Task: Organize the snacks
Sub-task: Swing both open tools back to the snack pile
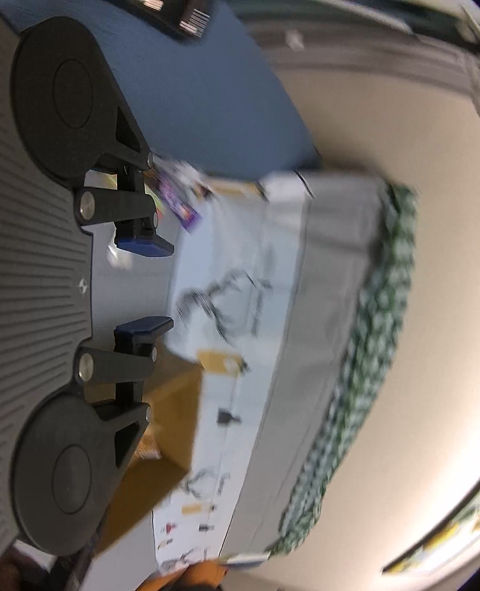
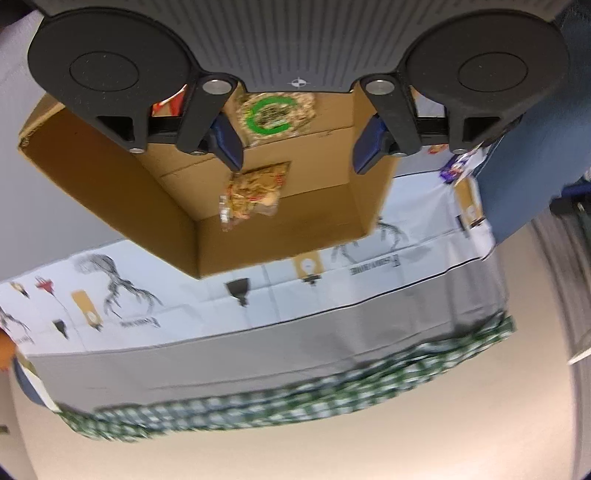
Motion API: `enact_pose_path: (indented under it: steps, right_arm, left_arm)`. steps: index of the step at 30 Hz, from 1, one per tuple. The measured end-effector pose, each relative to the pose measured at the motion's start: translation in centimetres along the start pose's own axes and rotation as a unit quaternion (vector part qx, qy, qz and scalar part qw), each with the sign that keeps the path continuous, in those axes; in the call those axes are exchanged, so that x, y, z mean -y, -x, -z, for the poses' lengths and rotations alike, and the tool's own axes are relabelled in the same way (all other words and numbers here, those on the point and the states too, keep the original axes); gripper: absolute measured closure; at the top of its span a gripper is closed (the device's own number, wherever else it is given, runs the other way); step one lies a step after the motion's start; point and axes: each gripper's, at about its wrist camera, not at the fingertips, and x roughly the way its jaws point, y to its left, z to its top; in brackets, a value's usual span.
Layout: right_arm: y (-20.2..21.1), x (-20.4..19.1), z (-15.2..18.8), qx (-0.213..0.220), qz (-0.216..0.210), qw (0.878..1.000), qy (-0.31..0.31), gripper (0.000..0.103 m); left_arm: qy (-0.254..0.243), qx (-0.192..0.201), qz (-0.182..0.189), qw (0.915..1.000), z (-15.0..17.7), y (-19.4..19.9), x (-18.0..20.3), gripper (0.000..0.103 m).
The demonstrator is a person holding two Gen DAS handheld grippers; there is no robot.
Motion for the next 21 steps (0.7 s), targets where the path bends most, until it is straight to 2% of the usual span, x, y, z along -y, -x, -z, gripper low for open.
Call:
enact_pose_path:
  steps: [2,4,6,7,8,9,10,11,13,18,19,20,21]
  right_arm:
    - [0.3,-0.8,0.4,0.001,-0.015,1.000,0.015,0.058]
    - [0.7,-1.8,0.9,0.000,-0.031,0.999,0.030,0.062]
    - [1.0,-2.8,1.4,0.000,-0.040,0.998,0.044,0.063]
    - [1.2,-3.3,1.8,-0.001,-0.045,0.998,0.051,0.063]
    - [1.3,-3.8,2.0,-0.001,-0.049,0.997,0.056,0.063]
    - [1.4,-4.2,2.4,-0.002,-0.053,0.997,0.063,0.063]
    - [1.5,-4.6,2.7,-0.003,-0.056,0.996,0.069,0.062]
    - [1.5,-4.9,2.9,-0.003,-0.053,0.996,0.075,0.062]
    - [1.5,-5.7,3.4,-0.006,-0.057,0.994,0.088,0.062]
    - [0.7,-7.0,4.4,-0.029,-0.075,0.990,0.118,0.062]
    - [0.7,-7.2,4.5,-0.033,-0.080,0.988,0.125,0.062]
    - [0.7,-7.4,4.5,-0.034,-0.082,0.988,0.130,0.062]
    - [0.6,-7.6,4.4,-0.037,-0.086,0.986,0.138,0.062]
  left_arm:
    - [0.019,-0.025,-0.010,0.9995,2.1,-0.7,-1.6,0.063]
    - [0.036,-0.047,-0.008,0.9982,4.2,-1.5,-2.6,0.063]
    - [0.036,-0.068,-0.013,0.9970,6.6,-2.8,-3.0,0.063]
    - [0.040,-0.089,-0.027,0.9949,7.2,-3.7,-3.1,0.063]
    - [0.041,-0.094,-0.036,0.9941,7.1,-4.2,-3.2,0.062]
    - [0.049,-0.075,-0.032,0.9955,7.0,-4.2,-3.4,0.058]
    - [0.059,-0.062,-0.024,0.9960,7.0,-4.3,-3.7,0.044]
    - [0.065,-0.061,-0.027,0.9957,7.0,-4.8,-4.0,0.036]
    - [0.076,-0.063,-0.053,0.9937,7.3,-6.0,-4.5,0.034]
    - [0.120,-0.074,-0.058,0.9884,7.8,-7.8,-6.0,0.035]
    - [0.123,-0.079,-0.058,0.9876,7.9,-8.0,-6.2,0.040]
    - [0.125,-0.083,-0.057,0.9871,7.7,-8.4,-6.1,0.053]
    - [0.126,-0.086,-0.052,0.9869,7.7,-8.7,-6.2,0.062]
